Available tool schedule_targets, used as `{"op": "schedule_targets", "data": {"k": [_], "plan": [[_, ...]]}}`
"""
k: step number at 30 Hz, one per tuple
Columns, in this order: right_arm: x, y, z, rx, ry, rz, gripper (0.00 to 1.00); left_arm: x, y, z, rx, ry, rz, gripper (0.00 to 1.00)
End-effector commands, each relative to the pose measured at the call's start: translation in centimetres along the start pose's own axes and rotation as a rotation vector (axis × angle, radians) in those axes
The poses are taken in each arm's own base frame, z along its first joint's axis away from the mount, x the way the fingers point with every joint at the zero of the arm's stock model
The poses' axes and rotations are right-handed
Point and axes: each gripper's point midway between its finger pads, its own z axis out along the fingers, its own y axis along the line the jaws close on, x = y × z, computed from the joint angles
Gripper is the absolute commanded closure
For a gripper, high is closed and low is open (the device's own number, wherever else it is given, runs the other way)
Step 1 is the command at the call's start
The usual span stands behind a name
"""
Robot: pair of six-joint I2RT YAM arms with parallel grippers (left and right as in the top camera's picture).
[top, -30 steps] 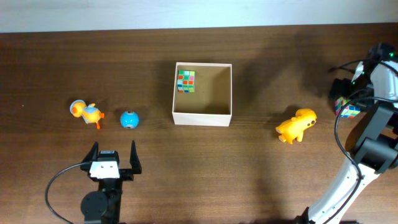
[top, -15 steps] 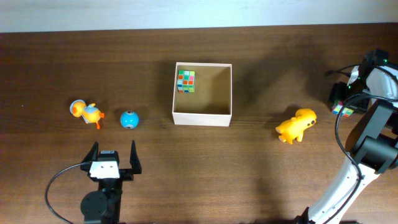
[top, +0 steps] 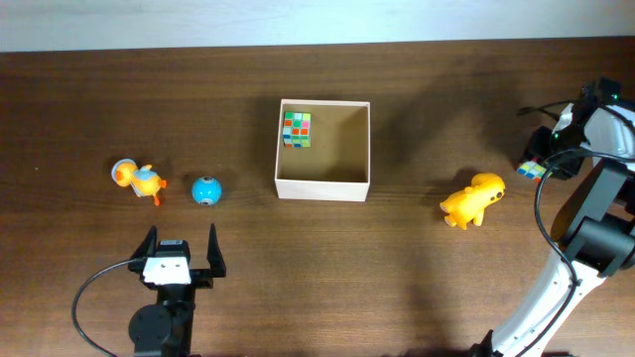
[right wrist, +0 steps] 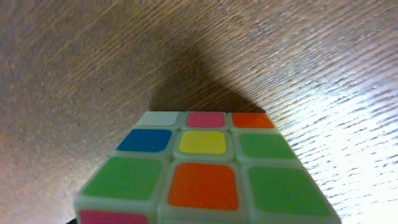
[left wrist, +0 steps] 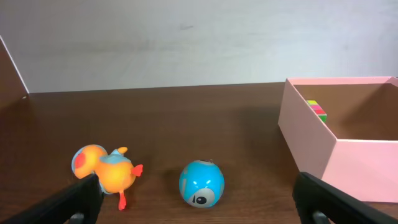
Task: Pack container
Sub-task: 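Grasp the second Rubik's cube with the right gripper and lift, then carry the second cube with the right gripper over the box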
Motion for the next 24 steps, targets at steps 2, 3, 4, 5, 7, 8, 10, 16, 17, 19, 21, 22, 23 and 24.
{"op": "schedule_targets", "data": {"k": [2,3,4,5,7,8,10,16,17,19,21,22,23,24], "plan": [[0.2,0.6,0.1,-0.02,0.003,0.073,0.43,0.1,-0.1,0.0,0.001,-0.002,0.016,0.01],[0.2,0.6,0.1,-0.02,0.002,0.073,0.43,0.1,-0.1,0.0,0.001,-0.002,0.016,0.01],[0.1,0.6,0.1,-0.021,-0.002,0.072,0.43,0.1,-0.1,0.0,0.001,-0.002,0.016,0.01],[0.1,0.6,0.1,-0.02,-0.003,0.071,0.43,0.1,-0.1,0.0,0.001,-0.002,0.016,0.01],[0.0,0.4,0.1,-0.012,-0.004,0.071,0.48,0.1,-0.1,0.0,0.001,-0.002,0.016,0.01],[0.0,0.4,0.1,-0.009,-0.004,0.071,0.51,0.1,-0.1,0.0,0.001,-0.002,0.016,0.01],[0.1,0.4,0.1,-0.009,-0.003,0.071,0.53,0.1,-0.1,0.0,0.001,-0.002,0.016,0.01],[0.0,0.4,0.0,-0.01,-0.006,0.071,0.52,0.1,-0.1,0.0,0.001,-0.002,0.016,0.01],[0.0,0.4,0.0,-0.01,-0.007,0.071,0.52,0.1,-0.1,0.0,0.001,-0.002,0.016,0.01],[0.0,0.4,-0.1,-0.011,-0.006,0.071,0.52,0.1,-0.1,0.0,0.001,-0.002,0.016,0.01],[-0.2,0.8,-0.5,-0.031,-0.005,0.064,0.52,0.1,-0.1,0.0,0.001,-0.002,0.016,0.01],[-0.2,1.0,-0.6,-0.038,-0.005,0.064,0.52,0.1,-0.1,0.0,0.001,-0.002,0.016,0.01],[-0.3,1.2,-0.9,-0.049,-0.007,0.063,0.52,0.1,-0.1,0.0,0.001,-0.002,0.016,0.01],[-0.5,1.5,-1.3,-0.063,-0.009,0.062,0.52,0.1,-0.1,0.0,0.001,-0.002,0.016,0.01]]}}
